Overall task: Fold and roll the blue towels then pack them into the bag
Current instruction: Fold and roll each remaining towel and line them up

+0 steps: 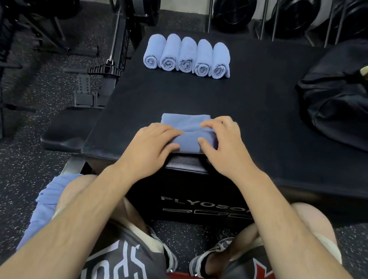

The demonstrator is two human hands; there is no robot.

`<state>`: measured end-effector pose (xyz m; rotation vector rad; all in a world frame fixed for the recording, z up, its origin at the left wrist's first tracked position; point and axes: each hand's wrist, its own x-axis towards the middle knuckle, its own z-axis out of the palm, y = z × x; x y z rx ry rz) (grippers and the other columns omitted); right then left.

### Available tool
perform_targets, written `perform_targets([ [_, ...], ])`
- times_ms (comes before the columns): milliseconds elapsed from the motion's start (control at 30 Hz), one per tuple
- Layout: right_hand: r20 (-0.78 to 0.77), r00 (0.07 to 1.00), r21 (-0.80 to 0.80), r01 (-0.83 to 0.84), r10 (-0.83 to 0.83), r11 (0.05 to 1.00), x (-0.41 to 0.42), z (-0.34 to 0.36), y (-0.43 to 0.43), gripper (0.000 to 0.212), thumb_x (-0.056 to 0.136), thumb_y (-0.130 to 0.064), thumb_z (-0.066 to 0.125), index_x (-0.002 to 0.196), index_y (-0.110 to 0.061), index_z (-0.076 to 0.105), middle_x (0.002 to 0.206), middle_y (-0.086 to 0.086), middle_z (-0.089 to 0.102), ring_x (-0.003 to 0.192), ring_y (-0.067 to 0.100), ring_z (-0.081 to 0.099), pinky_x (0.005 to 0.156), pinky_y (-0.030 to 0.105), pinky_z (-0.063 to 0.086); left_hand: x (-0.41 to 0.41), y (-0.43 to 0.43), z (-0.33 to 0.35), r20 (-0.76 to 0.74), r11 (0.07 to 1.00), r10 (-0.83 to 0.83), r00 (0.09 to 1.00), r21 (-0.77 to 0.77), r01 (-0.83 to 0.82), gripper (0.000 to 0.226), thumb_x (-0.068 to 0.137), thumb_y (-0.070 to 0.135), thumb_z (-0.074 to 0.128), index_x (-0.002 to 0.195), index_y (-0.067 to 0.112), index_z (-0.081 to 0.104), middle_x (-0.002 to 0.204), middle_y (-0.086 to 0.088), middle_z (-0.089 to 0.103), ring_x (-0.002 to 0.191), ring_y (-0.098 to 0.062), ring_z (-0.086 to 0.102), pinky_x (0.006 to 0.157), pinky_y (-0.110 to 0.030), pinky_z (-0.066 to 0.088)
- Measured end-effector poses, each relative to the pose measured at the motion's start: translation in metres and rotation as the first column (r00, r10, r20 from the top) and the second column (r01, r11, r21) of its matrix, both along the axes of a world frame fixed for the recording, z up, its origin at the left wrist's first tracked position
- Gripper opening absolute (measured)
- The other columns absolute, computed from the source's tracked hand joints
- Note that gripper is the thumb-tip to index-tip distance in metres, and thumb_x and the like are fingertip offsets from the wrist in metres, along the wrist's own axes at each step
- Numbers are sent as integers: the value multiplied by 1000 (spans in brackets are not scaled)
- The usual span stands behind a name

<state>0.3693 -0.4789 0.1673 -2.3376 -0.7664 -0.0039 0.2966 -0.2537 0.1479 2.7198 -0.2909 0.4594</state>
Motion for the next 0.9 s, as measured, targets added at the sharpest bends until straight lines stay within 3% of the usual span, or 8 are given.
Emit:
perform_targets([
  [100,201,979,-75,-22,37,997,-1,-2,-3,37,89,-44,70,123,-31,64,124,-17,55,119,16,42,98,37,41,15,3,1,-36,1000,-1,999,-15,1,36,103,34,44,126,20,67,117,5,70,108,-24,60,94,-41,47],
  [300,153,988,-214,15,18,977,18,-2,2,35,97,-42,61,131,-32,64,133,-18,57,120,18,40,101,38,35,17,-16,7,181,984,1,984,177,-34,32,100,28,54,126,13,65,125,-3,63,116,-27,56,108,-43,39],
  [400,167,986,-280,27,21,960,28,8,12,30,100,-39,57,127,-28,66,135,-12,55,120,23,40,98,38,35,23,-17,-2,107,986,33,994,159,-50,34,101,33,49,127,15,63,122,0,62,109,-24,57,112,-39,32],
  [533,352,932,-414,78,81,907,23,15,29,42,90,-27,61,130,-16,58,133,-1,53,120,27,47,95,39,38,54,-7,-6,28,990,101,995,94,-103,40,105,32,35,119,10,65,111,-5,67,105,-29,61,101,-40,43],
  [633,181,976,-550,-3,123,835,21,12,40,70,86,-29,59,149,-9,36,149,3,39,140,26,32,120,40,20,71,-4,-10,50,992,89,995,89,-93,43,106,28,32,115,6,67,111,-7,68,104,-28,61,105,-36,41],
  [733,38,993,-584,-71,115,809,33,11,49,85,89,-36,55,158,-6,16,161,5,23,151,27,14,126,42,8,81,-1,-12,-50,988,129,990,96,-123,53,105,37,19,119,16,66,111,-1,66,97,-27,60,92,-42,46],
  [800,-24,995,-579,-94,98,810,43,10,54,85,90,-34,54,160,-7,14,164,6,18,153,27,8,126,42,8,87,-1,-9,-92,981,179,980,93,-170,58,102,42,16,116,19,67,108,-1,65,90,-27,56,82,-44,48],
  [900,-91,994,-552,-99,58,828,58,13,60,73,87,-25,56,152,-10,27,154,6,31,144,28,23,119,37,24,95,-1,-2,-138,978,203,969,76,-194,63,99,47,13,114,19,68,107,-3,62,85,-24,47,78,-43,46],
])
